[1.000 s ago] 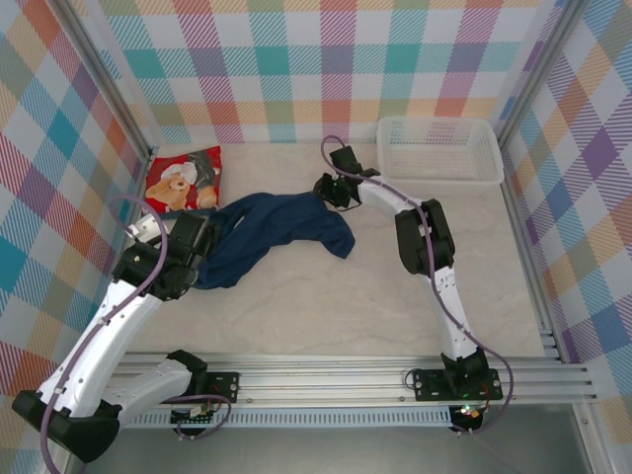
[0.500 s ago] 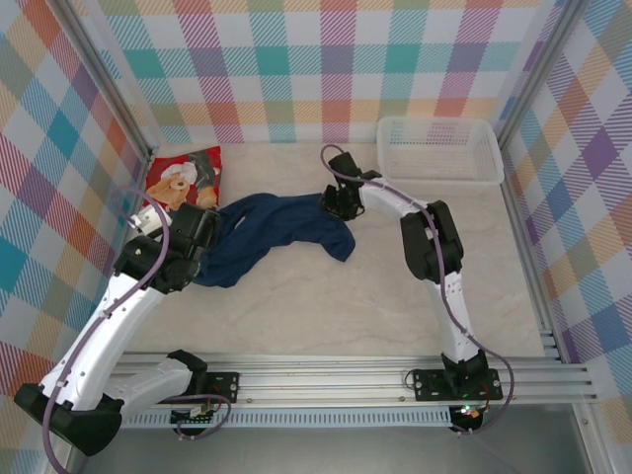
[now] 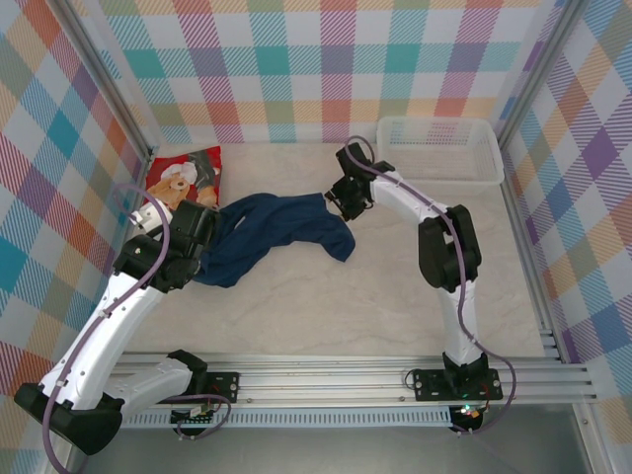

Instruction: Fold and stack the t-shirts

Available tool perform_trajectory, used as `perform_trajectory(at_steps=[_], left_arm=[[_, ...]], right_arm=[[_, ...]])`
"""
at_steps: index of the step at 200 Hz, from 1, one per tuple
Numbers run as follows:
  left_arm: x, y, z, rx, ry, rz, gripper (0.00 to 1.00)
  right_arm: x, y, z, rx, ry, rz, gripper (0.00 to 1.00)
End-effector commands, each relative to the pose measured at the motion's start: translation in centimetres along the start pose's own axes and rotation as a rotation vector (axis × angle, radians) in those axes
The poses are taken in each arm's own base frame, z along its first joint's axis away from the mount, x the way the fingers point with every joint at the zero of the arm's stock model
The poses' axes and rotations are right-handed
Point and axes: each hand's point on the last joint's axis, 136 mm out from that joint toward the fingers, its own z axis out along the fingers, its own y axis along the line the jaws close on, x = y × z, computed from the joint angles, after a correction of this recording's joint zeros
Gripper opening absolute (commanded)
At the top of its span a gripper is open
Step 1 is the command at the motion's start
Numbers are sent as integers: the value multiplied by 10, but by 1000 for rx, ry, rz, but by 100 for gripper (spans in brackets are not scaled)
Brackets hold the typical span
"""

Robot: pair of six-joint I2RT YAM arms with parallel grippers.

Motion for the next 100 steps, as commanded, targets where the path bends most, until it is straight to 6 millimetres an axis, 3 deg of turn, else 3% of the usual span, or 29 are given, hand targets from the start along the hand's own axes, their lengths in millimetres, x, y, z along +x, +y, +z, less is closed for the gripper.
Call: perform_trajectory(at_steps=[1, 48, 100], left_arm=[[-7, 1, -2, 5, -26, -9, 0], [-9, -1, -3, 10, -33, -5, 0], [-8, -4, -1, 15, -28, 0, 0]], right_arm=[[19, -16, 18, 59, 94, 225, 46], [31, -36, 31, 123, 131, 314, 44], [36, -50, 26, 150, 133, 360, 47]])
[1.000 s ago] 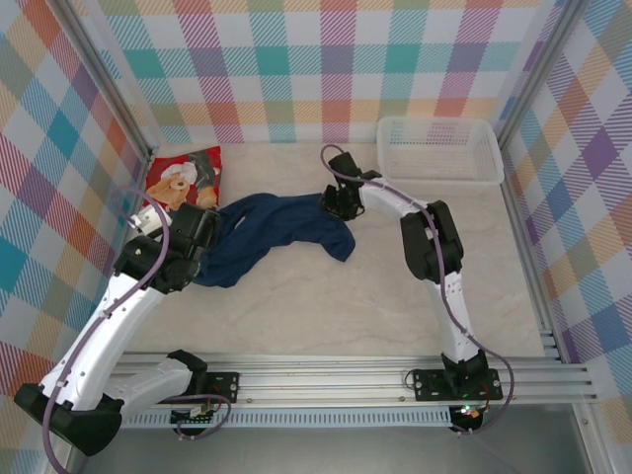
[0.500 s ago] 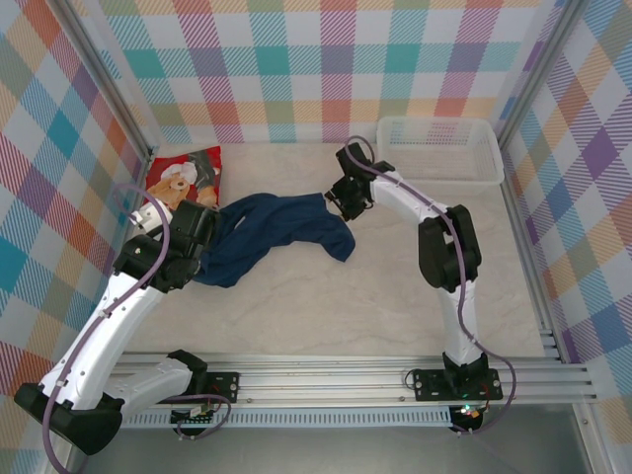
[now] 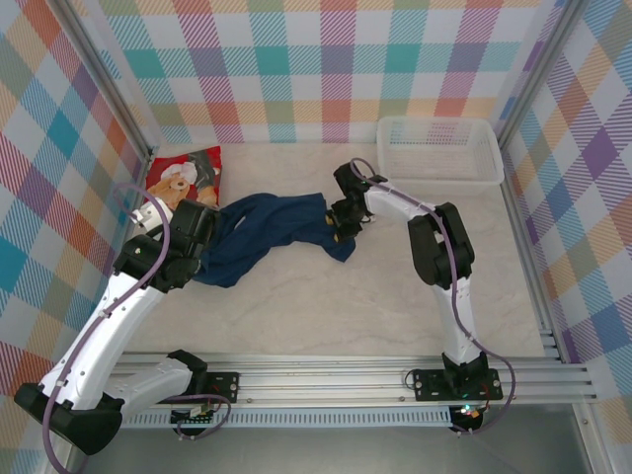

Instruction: Fold and stack the t-shirts

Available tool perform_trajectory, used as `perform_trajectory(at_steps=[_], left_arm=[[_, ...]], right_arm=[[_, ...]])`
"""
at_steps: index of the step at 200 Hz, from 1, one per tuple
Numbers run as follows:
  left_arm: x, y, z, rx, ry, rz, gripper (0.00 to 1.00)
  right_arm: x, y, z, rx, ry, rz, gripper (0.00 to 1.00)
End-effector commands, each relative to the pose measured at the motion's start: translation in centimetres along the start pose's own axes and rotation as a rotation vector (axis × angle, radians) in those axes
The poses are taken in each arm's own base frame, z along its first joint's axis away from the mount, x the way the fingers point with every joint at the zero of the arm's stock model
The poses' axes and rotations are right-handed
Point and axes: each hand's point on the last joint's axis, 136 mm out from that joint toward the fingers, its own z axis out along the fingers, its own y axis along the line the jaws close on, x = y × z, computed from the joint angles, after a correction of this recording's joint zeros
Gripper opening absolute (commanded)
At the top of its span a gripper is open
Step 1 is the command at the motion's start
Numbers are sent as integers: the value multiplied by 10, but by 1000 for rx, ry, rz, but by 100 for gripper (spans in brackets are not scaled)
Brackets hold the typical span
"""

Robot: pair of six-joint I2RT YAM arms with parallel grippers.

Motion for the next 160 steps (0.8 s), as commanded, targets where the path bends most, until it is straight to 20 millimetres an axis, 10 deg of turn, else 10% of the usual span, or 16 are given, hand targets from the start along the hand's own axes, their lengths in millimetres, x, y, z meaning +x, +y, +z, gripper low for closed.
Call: perform_trajectory(at_steps=[1, 90, 160], left_arm=[[-6, -1, -1, 4, -21, -2, 0], [-6, -4, 0, 10, -17, 8, 0], [-54, -44, -16, 114, -119, 16, 0]], right_arm=[[11, -3, -10, 3, 23, 48, 47], [8, 28, -15, -109, -4, 27, 7], [-1, 36, -144, -219, -363, -378, 0]])
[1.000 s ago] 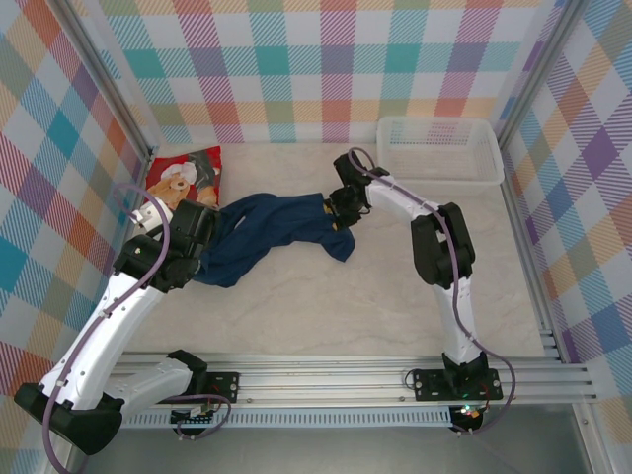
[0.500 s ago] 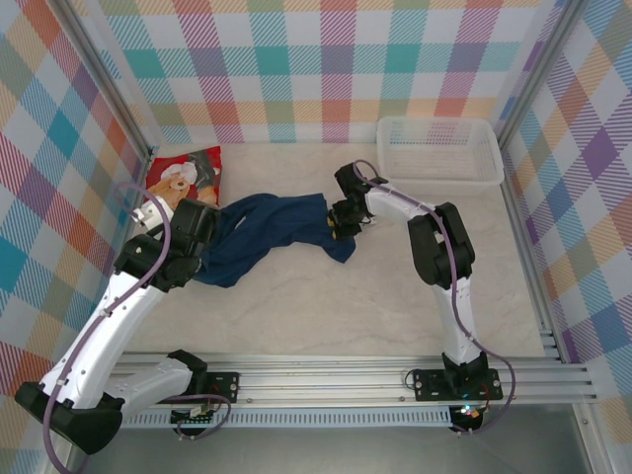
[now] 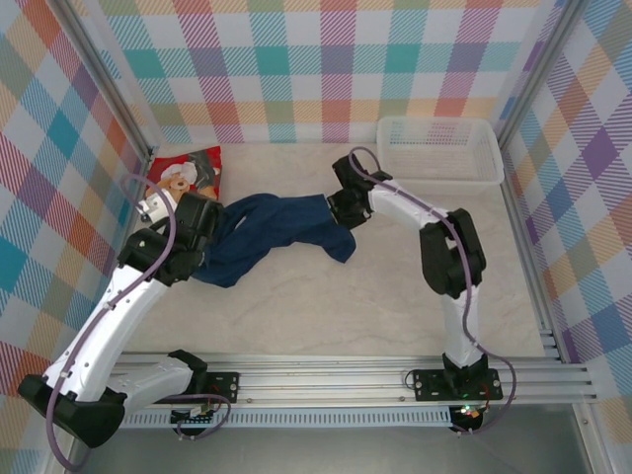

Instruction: Fold and stack the t-shirts

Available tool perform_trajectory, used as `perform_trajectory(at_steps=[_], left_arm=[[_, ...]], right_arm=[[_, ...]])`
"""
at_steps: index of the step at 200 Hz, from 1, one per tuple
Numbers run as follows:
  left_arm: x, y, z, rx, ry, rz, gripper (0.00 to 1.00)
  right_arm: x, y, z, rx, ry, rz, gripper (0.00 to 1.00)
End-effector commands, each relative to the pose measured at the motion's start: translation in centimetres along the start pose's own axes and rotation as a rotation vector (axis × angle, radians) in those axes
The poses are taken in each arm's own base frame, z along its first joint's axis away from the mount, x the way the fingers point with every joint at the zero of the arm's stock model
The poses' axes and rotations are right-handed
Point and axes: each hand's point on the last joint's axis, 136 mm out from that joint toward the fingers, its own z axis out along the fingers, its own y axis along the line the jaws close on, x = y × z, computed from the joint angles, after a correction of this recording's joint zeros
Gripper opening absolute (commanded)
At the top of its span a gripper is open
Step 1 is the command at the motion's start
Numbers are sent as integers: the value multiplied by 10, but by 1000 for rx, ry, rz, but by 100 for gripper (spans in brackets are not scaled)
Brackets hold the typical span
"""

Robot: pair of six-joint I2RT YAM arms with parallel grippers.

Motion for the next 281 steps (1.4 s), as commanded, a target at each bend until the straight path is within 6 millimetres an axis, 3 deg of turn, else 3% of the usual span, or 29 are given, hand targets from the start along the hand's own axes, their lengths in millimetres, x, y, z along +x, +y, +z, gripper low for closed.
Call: perform_trajectory(at_steps=[1, 38, 81, 119, 144, 168, 202, 239, 260, 281], left_arm=[[-43, -22, -15, 77, -101, -26, 0], [-93, -51, -36, 153, -197, -62, 0], [-176, -61, -91, 264, -421, -162, 0], [-225, -39, -144, 327, -584, -268, 0], [-250, -13, -181, 365, -696, -359, 0], [-268, 5, -215, 444, -772, -430, 0], [-284, 23, -248, 519, -856, -500, 0], [-302, 28, -278, 595, -936, -515, 0], [-314, -3, -277, 621, -945, -437, 0], [-321, -68, -244, 616, -861, -295, 0]], right_arm=[[-20, 16, -75, -70, -170, -204, 0], [-37, 54, -171, -225, -355, -439, 0], [-46, 83, -288, -390, -563, -640, 0], [-49, 81, -385, -523, -734, -721, 0], [-50, 68, -451, -629, -860, -728, 0], [-48, 48, -499, -707, -937, -724, 0], [-45, 16, -543, -794, -1006, -695, 0], [-46, -2, -565, -838, -1062, -676, 0], [-49, 10, -560, -812, -1079, -687, 0], [-60, 42, -529, -684, -1070, -730, 0]])
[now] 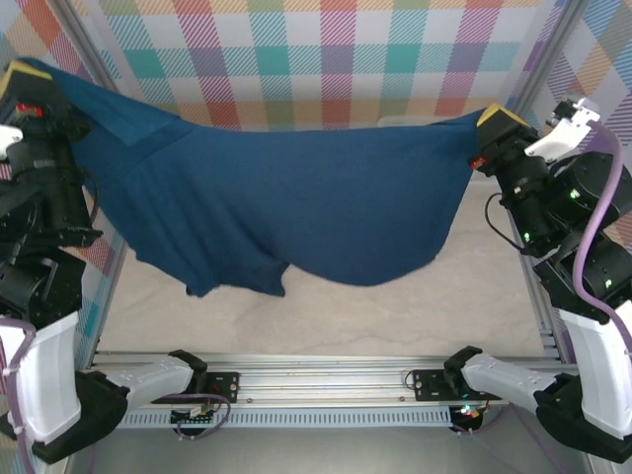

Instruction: Fold and stack the t-shirts

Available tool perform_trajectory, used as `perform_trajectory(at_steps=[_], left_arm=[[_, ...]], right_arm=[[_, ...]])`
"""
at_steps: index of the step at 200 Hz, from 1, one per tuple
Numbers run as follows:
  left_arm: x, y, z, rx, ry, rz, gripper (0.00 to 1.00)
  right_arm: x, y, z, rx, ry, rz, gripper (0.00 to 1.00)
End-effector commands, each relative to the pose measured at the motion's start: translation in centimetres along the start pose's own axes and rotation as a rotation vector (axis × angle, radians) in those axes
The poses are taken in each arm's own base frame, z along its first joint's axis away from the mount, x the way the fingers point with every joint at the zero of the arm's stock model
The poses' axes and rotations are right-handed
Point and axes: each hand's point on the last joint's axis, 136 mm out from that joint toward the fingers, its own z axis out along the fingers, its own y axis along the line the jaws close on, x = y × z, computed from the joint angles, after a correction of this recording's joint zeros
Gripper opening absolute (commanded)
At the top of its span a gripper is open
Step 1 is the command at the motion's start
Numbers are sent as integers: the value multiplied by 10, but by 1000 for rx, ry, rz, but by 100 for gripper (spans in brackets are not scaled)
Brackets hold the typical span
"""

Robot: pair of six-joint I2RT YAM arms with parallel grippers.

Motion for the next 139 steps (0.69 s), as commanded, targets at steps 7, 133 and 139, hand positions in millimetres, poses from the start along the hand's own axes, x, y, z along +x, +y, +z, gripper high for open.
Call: perform_trajectory(at_steps=[7, 133, 139], left_arm=[[83, -39, 58, 59, 129, 165, 0], [492, 110, 175, -179, 876, 251, 83], [491, 108, 165, -197, 896, 281, 83]], right_arm=[[24, -4, 63, 110, 47, -101, 0], [314, -152, 223, 539, 935, 122, 85], [317, -148, 218, 538, 947, 90, 85]])
